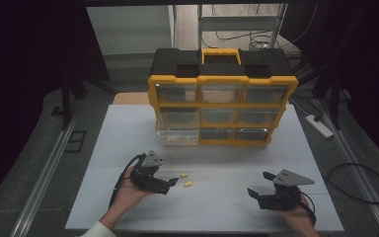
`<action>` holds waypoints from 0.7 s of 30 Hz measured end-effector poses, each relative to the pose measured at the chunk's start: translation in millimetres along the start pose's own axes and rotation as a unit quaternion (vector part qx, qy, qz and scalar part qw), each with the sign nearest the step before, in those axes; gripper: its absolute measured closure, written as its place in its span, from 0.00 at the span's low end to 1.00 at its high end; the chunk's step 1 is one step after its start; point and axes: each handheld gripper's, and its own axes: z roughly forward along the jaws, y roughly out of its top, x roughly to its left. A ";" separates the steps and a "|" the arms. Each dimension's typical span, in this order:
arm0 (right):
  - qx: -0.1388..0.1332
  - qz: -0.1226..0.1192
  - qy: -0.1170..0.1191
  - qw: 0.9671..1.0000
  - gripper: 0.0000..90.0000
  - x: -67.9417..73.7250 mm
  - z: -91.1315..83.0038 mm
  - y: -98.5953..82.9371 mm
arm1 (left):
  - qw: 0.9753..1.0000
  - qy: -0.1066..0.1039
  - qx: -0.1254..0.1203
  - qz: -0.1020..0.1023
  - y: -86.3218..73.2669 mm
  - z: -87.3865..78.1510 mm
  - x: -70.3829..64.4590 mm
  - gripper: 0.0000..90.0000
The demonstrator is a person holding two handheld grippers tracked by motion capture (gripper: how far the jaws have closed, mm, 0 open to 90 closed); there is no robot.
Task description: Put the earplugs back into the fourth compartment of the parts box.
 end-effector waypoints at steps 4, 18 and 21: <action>0.002 -0.001 0.000 1.000 0.19 0.2 0.6 -0.2 | 1.000 -0.003 0.010 0.014 6.8 8.1 -0.3 0.15; 0.006 -0.001 0.000 1.000 0.19 0.4 1.2 -0.6 | 0.998 -0.016 0.045 0.038 21.9 32.1 -2.3 0.18; 0.007 -0.001 0.000 1.000 0.19 0.3 1.2 -0.8 | 0.998 -0.016 0.052 0.039 22.7 36.3 -2.0 0.18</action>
